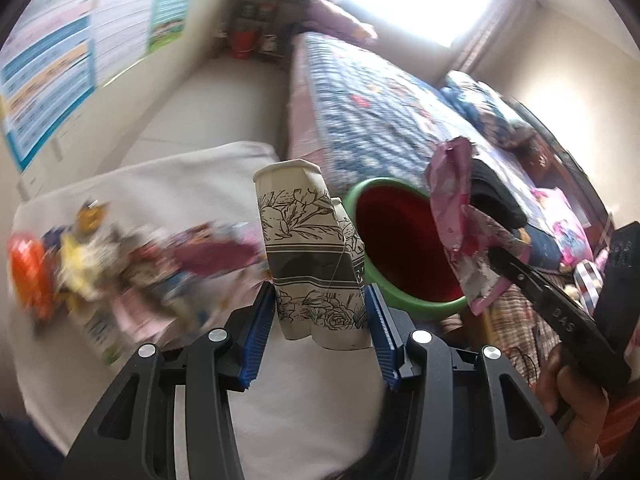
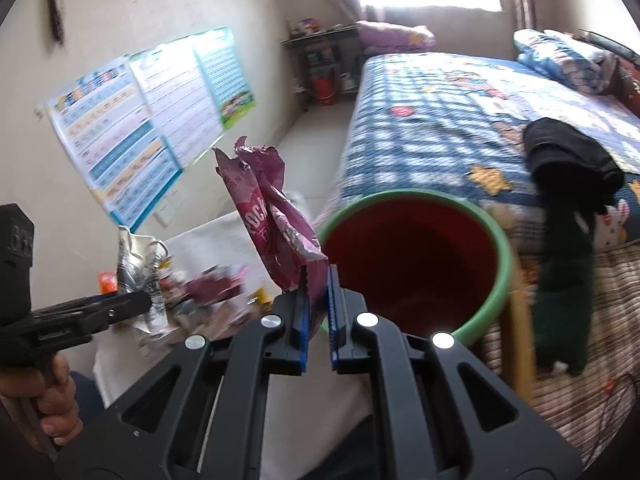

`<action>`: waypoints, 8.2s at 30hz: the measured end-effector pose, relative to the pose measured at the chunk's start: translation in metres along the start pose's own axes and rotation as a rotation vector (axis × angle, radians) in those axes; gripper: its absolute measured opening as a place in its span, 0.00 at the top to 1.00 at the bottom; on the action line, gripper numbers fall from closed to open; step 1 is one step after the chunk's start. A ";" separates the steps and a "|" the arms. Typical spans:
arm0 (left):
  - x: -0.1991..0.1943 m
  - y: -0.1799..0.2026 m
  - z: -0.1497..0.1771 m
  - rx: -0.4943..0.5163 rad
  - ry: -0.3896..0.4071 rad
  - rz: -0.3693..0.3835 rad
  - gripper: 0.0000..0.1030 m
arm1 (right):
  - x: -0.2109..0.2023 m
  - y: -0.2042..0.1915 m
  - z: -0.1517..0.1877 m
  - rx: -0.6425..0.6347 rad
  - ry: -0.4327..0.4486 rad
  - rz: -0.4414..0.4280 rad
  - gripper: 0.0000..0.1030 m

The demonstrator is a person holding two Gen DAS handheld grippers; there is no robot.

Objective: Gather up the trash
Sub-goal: 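Carry both items over the red bucket and open both grippers to drop them, then move both grippers back to the trash pile on the table, then grasp the orange snack bag with the left gripper while the right grasps the gold wrapper, then carry both wrappers over the red bucket and open both grippers to drop them, then move both grippers back to the trash pile on the table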

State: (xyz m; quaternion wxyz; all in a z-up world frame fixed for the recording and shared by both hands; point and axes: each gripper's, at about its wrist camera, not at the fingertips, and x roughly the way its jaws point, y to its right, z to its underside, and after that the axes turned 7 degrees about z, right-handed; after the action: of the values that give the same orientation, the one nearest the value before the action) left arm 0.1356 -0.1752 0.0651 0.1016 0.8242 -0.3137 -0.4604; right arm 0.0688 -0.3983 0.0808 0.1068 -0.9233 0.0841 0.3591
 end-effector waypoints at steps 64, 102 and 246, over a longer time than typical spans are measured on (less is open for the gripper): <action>-0.042 -0.079 0.002 -0.080 0.078 -0.258 0.08 | 0.037 -0.072 0.001 -0.058 -0.010 -0.032 0.05; -0.073 -0.300 0.028 -0.305 0.051 -0.407 0.15 | 0.190 -0.136 0.068 -0.245 -0.338 0.064 0.45; -0.079 -0.109 0.021 -0.127 0.115 -0.194 0.08 | 0.031 -0.096 0.014 -0.152 -0.011 -0.001 0.05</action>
State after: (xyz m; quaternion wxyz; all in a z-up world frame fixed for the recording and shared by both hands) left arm 0.1343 -0.0395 0.0582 0.1262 0.8676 -0.1962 -0.4391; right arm 0.1049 -0.3049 0.0625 0.0371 -0.9269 0.0556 0.3694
